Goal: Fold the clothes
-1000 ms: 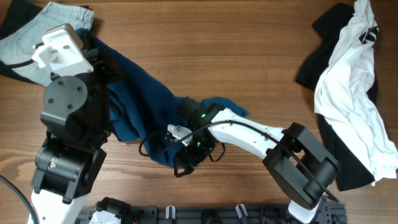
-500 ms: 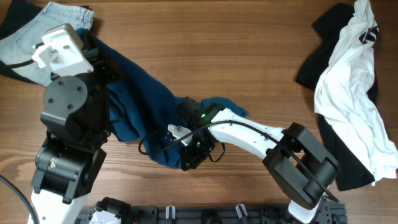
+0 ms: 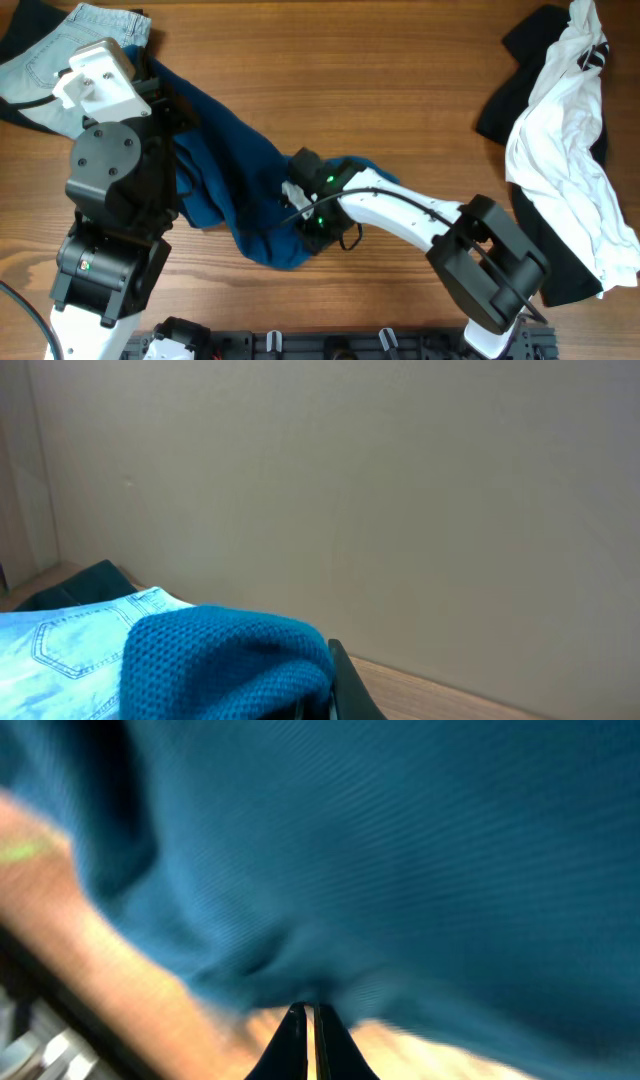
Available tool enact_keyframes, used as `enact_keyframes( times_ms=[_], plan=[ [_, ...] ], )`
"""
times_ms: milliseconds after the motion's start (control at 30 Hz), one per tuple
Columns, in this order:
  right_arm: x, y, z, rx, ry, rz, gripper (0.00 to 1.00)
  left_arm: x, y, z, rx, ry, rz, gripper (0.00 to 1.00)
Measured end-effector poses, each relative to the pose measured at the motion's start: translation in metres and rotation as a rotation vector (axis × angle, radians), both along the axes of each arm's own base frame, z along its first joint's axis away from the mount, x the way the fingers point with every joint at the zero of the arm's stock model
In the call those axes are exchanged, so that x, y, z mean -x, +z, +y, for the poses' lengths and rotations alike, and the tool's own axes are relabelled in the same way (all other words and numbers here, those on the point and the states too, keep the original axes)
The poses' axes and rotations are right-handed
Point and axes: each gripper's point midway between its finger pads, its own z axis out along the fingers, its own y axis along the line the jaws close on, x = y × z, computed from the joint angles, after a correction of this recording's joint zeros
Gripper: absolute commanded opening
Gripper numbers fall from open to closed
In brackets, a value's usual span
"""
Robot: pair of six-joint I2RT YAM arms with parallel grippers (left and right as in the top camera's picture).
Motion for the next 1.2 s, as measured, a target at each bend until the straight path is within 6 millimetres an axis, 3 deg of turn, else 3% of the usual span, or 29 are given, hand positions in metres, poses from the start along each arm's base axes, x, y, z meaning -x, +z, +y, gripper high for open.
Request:
enact_keyframes(
  times_ms=[133,233,300,367,433,667,733,867,1033,1200],
  plan=[
    [-0.032,0.033,-0.005,-0.009,-0.049,-0.132,0.05,0.000,0.000,0.000,0.000,0.000,0.000,0.04],
    [-0.059,0.090,-0.004,-0.077,-0.086,-0.273,0.08,0.000,0.000,0.000,0.000,0.000,0.000,0.04],
    [-0.066,0.122,-0.006,-0.117,-0.102,-0.326,0.68,0.000,0.000,0.000,0.000,0.000,0.001,0.04],
    [-0.065,0.140,-0.009,-0.141,-0.119,-0.336,0.87,0.000,0.000,0.000,0.000,0.000,0.001,0.04],
    [-0.061,0.140,-0.010,-0.147,-0.124,-0.312,0.87,0.000,0.000,0.000,0.000,0.000,0.000,0.04],
    [-0.015,0.074,-0.012,-0.142,-0.103,-0.058,0.87,0.000,-0.002,0.000,-0.003,0.000,0.008,0.04],
    [-0.004,0.066,-0.009,-0.174,-0.094,0.001,0.85,0.000,-0.002,0.000,-0.002,0.000,0.007,0.04],
    [0.013,0.069,0.005,-0.281,-0.071,0.097,0.88,0.000,-0.002,0.000,-0.003,0.000,0.008,0.04],
    [0.031,0.087,0.023,-0.443,-0.025,0.216,0.92,0.000,-0.006,-0.001,-0.009,-0.004,0.025,0.04],
    [0.018,0.077,0.017,-0.441,-0.083,0.253,0.93,0.001,-0.013,-0.001,-0.017,-0.008,0.054,0.04]
  ],
)
